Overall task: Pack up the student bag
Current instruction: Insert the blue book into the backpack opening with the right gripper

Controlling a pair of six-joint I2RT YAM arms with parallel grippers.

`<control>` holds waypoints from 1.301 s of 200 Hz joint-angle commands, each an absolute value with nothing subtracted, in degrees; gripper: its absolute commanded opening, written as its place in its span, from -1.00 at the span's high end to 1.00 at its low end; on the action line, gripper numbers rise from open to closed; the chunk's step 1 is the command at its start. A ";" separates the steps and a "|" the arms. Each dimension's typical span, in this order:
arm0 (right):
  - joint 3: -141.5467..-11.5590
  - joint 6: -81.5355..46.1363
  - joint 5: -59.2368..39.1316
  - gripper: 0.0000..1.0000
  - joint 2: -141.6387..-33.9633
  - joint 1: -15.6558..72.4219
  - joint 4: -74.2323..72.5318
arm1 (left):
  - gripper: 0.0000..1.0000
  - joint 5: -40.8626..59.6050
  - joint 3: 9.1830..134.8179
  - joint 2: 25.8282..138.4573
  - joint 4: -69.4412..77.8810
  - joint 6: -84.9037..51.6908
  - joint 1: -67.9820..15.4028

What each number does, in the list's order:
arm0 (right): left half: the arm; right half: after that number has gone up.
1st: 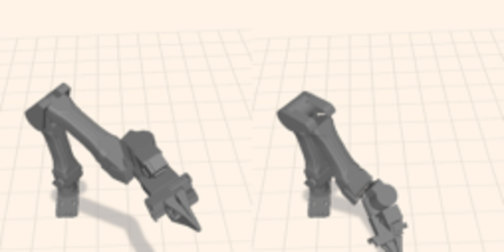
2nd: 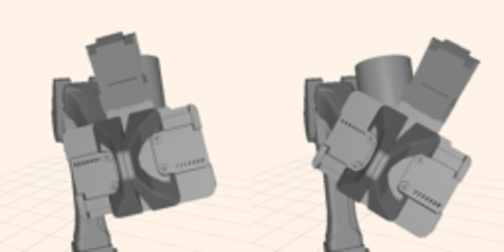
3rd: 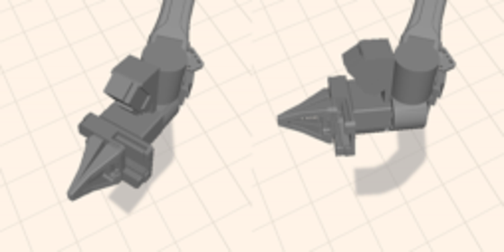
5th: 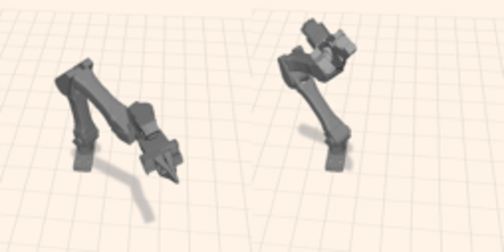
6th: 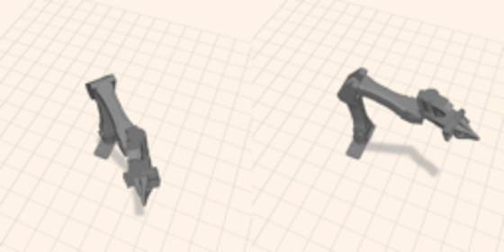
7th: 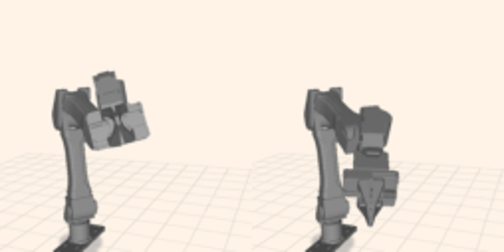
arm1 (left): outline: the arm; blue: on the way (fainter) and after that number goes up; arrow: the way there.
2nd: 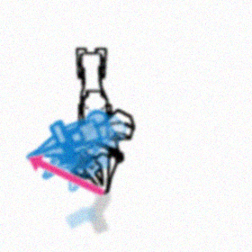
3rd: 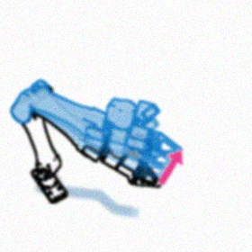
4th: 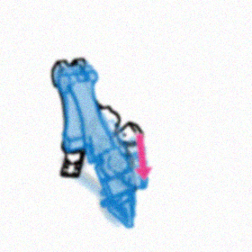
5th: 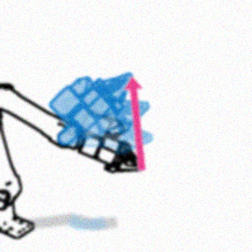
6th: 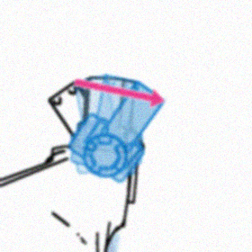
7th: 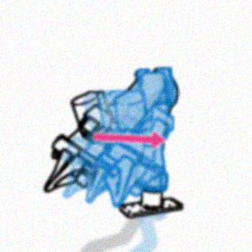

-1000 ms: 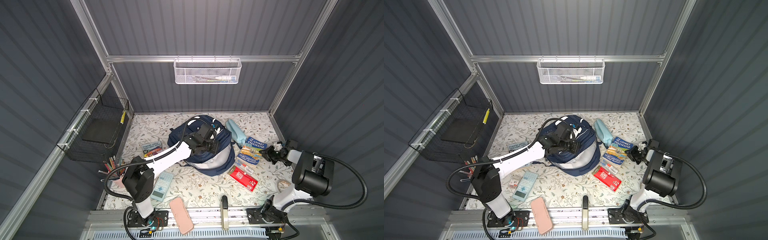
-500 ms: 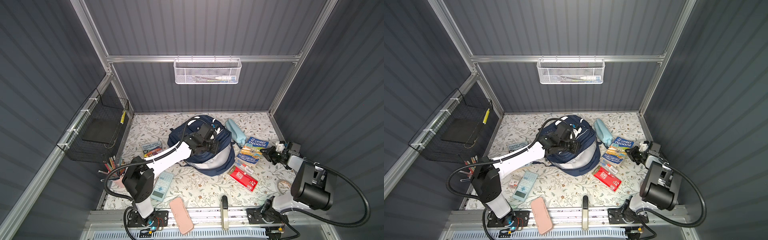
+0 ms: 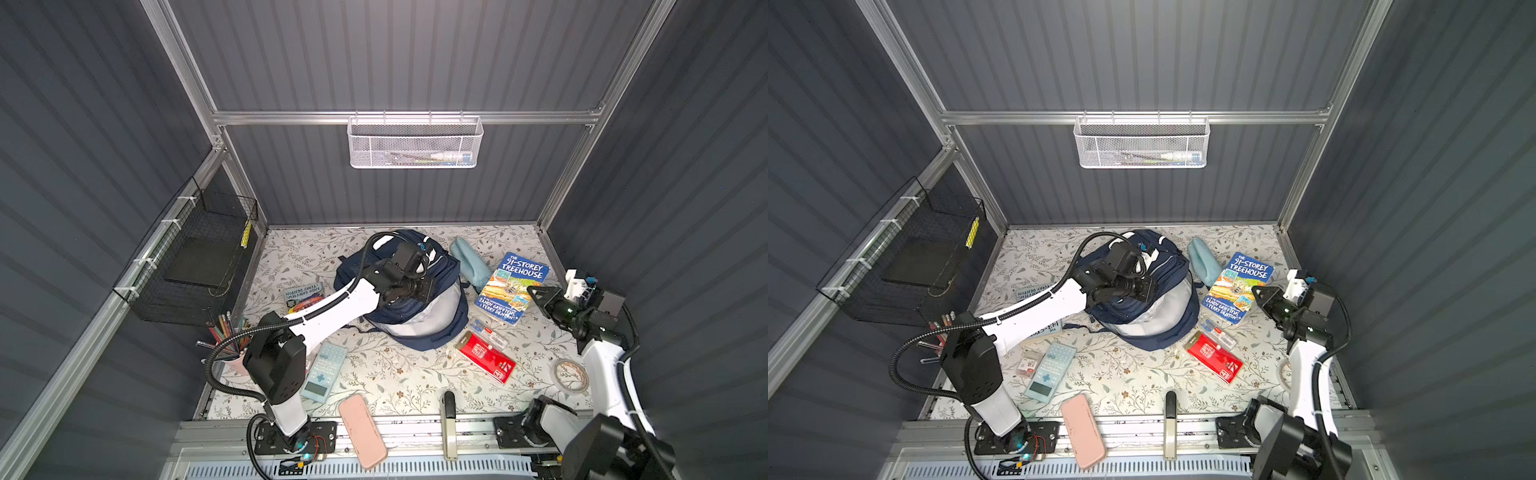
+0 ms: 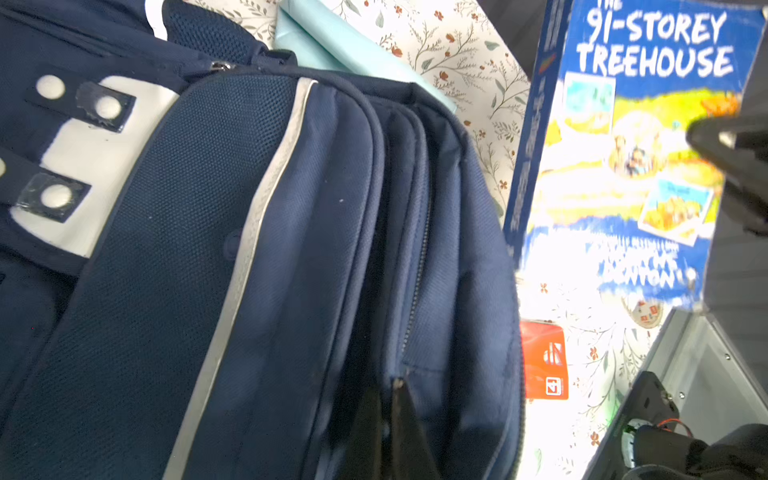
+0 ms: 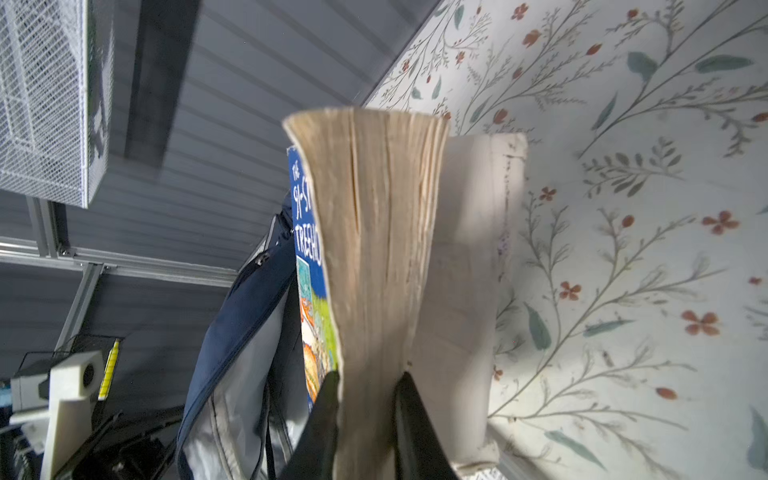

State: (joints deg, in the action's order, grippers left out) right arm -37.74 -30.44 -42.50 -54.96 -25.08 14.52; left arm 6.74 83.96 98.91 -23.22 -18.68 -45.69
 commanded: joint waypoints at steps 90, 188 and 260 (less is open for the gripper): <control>-39.81 -58.09 -23.25 1.00 -71.89 13.57 -9.89 | 1.00 10.00 97.97 98.26 -29.06 -14.94 -44.74; -55.63 -65.81 -1.86 1.00 -103.40 26.89 -33.52 | 1.00 19.80 110.89 102.78 -35.71 -13.01 -41.35; -60.26 -66.07 13.47 1.00 -112.14 35.36 -37.51 | 1.00 23.03 114.69 104.00 -36.75 -14.11 -39.73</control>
